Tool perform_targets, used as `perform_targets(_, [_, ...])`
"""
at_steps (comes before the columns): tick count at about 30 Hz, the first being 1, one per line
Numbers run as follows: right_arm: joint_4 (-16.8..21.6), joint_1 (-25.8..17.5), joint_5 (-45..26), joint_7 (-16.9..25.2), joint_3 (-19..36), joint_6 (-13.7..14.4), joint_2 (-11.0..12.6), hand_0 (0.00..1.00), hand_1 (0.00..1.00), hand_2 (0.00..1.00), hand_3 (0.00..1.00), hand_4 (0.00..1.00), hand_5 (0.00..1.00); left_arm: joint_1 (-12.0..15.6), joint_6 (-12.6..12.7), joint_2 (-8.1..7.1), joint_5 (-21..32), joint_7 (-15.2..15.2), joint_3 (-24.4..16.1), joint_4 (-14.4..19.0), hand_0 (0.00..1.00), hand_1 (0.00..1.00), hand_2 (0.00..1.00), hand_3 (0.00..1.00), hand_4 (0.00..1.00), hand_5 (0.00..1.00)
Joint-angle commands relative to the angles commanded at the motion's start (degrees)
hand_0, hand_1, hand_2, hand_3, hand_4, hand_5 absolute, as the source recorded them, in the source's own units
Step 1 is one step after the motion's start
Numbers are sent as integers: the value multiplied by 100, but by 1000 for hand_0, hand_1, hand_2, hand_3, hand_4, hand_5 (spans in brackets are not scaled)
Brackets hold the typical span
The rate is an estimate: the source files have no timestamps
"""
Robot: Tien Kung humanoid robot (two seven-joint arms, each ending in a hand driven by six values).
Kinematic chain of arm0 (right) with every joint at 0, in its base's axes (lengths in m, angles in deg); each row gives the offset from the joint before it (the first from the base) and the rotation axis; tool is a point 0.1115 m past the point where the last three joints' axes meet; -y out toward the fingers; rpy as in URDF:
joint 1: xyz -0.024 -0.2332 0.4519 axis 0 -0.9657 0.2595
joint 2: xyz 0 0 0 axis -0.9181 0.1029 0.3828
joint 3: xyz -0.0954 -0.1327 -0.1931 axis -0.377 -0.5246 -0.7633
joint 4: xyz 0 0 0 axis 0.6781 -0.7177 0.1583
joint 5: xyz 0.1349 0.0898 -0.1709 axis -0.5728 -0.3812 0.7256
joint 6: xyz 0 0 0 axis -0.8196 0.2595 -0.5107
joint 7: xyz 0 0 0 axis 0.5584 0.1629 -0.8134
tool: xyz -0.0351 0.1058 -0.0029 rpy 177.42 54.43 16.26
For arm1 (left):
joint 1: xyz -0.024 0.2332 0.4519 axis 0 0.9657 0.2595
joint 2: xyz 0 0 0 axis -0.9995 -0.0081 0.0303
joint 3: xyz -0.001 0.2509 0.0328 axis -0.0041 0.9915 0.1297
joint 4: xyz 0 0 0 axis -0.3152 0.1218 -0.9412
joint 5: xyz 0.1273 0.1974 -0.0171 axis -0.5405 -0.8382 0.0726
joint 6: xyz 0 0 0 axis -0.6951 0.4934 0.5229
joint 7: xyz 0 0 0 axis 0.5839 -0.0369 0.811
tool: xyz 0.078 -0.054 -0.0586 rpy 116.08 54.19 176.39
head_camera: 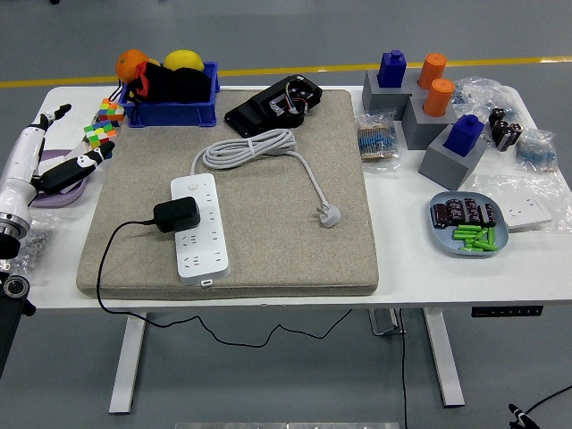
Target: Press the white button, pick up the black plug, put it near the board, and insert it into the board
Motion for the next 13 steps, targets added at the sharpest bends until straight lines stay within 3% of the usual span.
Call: perform_targets(13, [9, 19, -88, -9, -103, -8, 29, 849, 783, 767, 751, 814, 613, -33, 1, -7, 6, -1, 39, -4, 956, 980, 951, 892, 921, 578])
